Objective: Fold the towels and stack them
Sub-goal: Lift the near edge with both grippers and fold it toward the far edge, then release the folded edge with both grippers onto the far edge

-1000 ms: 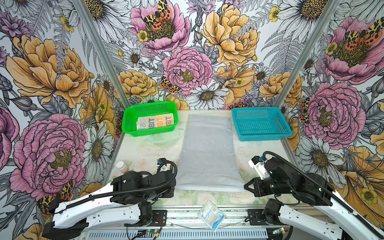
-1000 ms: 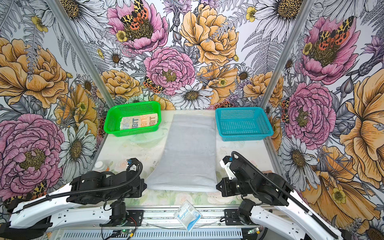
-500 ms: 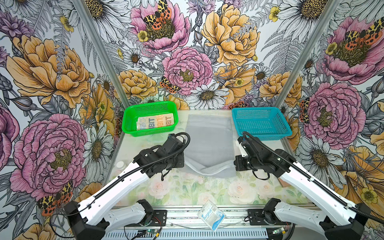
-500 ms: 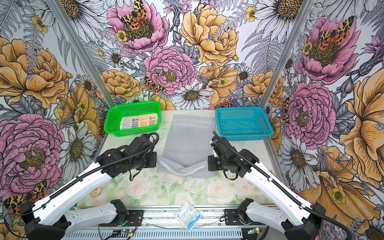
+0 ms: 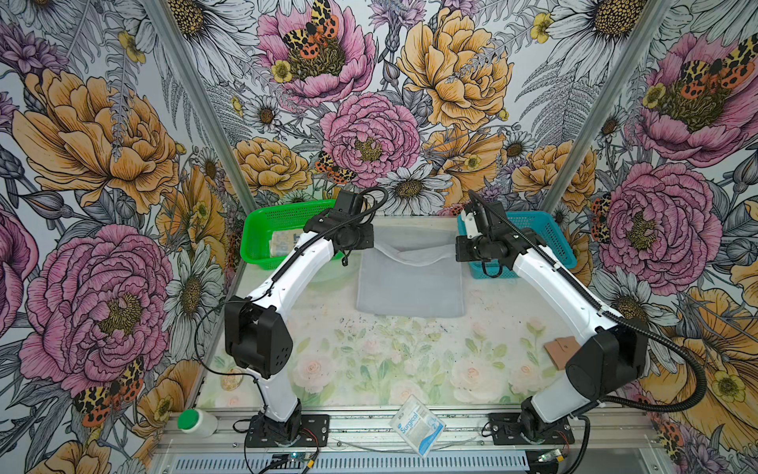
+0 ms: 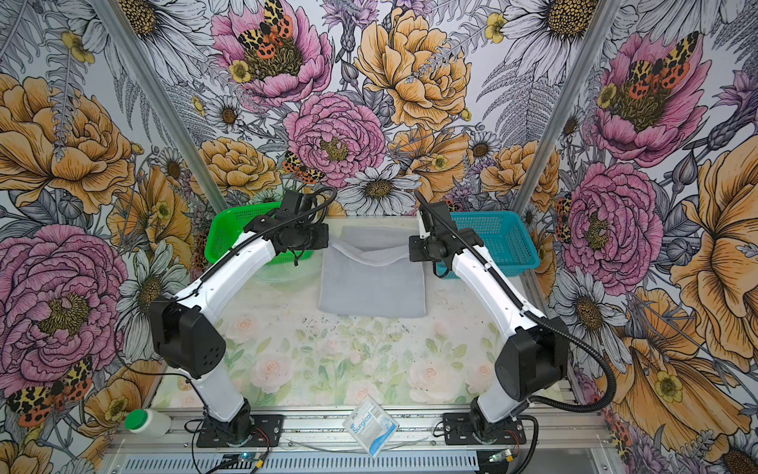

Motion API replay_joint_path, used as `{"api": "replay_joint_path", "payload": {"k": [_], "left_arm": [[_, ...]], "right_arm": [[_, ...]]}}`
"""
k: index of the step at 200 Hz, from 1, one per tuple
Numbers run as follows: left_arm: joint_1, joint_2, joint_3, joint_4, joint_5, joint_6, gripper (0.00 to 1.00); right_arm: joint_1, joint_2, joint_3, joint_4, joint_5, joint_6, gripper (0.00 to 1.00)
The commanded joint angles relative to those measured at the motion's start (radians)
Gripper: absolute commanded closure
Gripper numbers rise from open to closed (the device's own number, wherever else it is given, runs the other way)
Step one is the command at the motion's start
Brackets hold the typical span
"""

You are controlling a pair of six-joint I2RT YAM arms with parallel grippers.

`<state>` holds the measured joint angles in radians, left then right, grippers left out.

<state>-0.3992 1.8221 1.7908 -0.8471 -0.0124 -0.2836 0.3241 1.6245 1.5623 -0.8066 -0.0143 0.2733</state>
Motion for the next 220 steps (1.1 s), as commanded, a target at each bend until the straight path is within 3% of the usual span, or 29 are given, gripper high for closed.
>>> {"api": "replay_joint_path", "payload": {"k": [1, 119, 182, 220], "left_arm": [[0.018, 0.097, 0.115, 0.029, 0.025, 0.05, 1.0], [0.088, 0.486, 0.571, 0.028, 0.045, 0.069, 1.0], [0.111, 0.684, 0.819, 0.03, 0.101, 0.085, 1.0], [0.135, 0.767, 0.864, 0.065, 0.15, 0.088, 1.0]], "right_arm": [[-0.042, 0.079, 0.09, 0.041, -0.028, -0.057, 1.0], [-0.131, 0.386, 0.355, 0.072, -0.112, -0.072, 1.0], [-0.149, 0.543, 0.526, 0.07, -0.074, -0.093, 1.0], [-0.154, 0.622, 0.614, 0.069, -0.071, -0.082, 1.0]]}}
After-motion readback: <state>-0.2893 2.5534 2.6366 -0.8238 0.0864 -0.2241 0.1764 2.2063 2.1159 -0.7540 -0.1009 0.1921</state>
